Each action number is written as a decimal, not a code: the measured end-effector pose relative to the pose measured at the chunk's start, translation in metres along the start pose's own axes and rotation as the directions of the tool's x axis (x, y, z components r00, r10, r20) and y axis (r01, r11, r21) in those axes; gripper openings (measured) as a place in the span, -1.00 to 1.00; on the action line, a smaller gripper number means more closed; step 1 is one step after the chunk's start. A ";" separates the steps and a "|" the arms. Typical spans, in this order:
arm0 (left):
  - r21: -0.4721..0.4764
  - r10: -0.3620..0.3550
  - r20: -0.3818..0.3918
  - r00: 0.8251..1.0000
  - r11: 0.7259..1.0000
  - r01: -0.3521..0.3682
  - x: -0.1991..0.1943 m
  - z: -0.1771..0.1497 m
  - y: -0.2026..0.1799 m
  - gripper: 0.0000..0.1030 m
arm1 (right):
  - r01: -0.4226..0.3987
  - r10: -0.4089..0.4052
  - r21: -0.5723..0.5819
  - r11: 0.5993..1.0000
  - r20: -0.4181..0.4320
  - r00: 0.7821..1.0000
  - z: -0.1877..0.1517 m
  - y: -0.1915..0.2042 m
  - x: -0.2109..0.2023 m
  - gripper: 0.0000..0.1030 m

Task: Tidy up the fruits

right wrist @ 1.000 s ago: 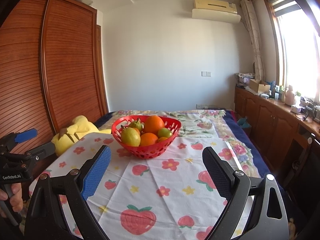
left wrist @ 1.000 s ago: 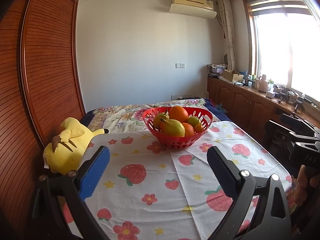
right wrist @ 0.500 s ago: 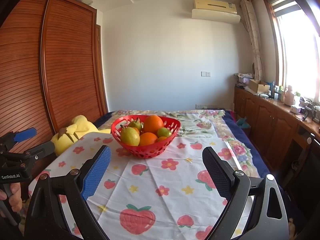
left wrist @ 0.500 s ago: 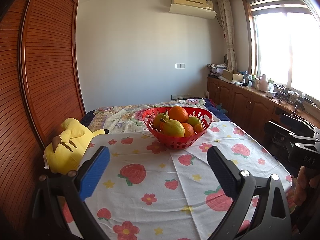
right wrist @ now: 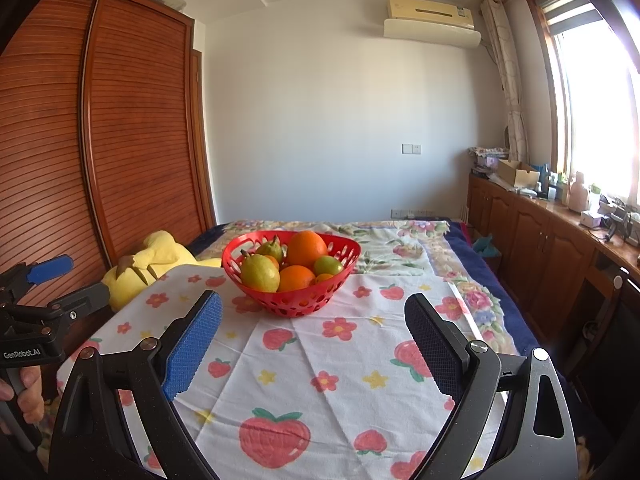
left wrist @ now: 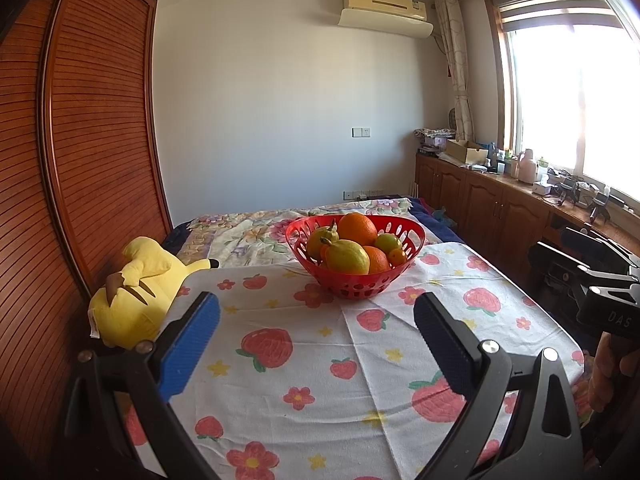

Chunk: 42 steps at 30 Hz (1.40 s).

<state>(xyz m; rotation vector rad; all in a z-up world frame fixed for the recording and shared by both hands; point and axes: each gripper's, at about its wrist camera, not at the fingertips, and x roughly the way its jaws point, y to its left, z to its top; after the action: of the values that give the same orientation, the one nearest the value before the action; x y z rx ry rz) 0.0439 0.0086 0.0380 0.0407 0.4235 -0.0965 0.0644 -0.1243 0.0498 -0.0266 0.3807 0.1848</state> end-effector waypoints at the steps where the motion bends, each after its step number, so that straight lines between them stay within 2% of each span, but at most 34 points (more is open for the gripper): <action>1: 0.000 0.000 0.000 1.000 1.000 0.000 0.000 0.000 0.000 0.91 | 0.000 0.000 0.000 1.000 0.000 1.000 0.000 0.000 0.000 0.83; 42: 0.001 0.001 0.002 1.000 1.000 -0.001 -0.003 0.001 0.000 0.91 | 0.000 0.000 -0.001 1.000 -0.001 1.000 0.000 0.001 0.000 0.83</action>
<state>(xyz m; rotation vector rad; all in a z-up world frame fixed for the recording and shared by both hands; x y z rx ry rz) 0.0417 0.0086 0.0406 0.0419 0.4217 -0.0954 0.0644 -0.1237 0.0498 -0.0281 0.3815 0.1849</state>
